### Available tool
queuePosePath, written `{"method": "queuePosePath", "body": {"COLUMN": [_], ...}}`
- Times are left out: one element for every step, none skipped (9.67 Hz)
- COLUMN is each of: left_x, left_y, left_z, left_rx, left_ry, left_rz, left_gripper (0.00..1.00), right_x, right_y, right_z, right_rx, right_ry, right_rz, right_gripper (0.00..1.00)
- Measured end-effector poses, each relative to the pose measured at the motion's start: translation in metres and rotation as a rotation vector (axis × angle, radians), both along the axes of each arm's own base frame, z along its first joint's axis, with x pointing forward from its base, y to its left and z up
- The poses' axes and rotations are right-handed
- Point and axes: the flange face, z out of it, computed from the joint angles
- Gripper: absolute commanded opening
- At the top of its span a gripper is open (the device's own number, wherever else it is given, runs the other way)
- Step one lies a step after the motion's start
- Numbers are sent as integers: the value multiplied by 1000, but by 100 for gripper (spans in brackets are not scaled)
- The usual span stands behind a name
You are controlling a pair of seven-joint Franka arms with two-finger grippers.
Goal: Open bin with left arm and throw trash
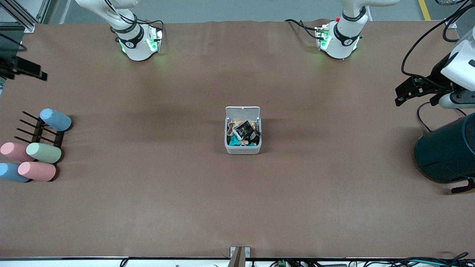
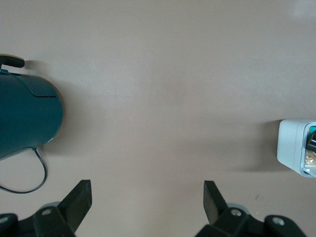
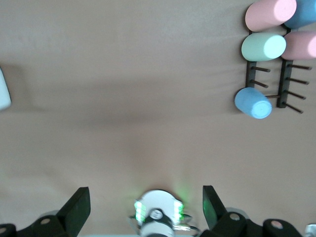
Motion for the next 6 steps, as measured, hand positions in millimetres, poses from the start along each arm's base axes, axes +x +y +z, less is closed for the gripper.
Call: {"method": "queuePosePath", "body": {"left_x": [2, 5, 8, 11, 12, 12], "left_y": [7, 11, 13, 19, 28, 33], "left_z": [-2, -6, -10, -12, -12, -12], "left_rx": [1, 1, 2, 2, 2, 2], "left_ry": [4, 9, 12, 13, 14, 13], "left_rz": [11, 17, 21, 31, 47, 56], "left_gripper": [100, 100, 100, 100, 100, 100], "right_x": [-10, -14, -13, -8, -2, 4], "right_y": [-12, -20, -19, -12, -2, 5], "right_z": [5, 9, 15, 20, 22, 25], "right_rx": [7, 13, 9, 3, -4, -11], "right_ry": [-1, -21, -61, -99, -135, -178], "right_rz": [66, 100, 121, 140, 161, 175], "right_gripper": [100, 100, 100, 100, 100, 100]}}
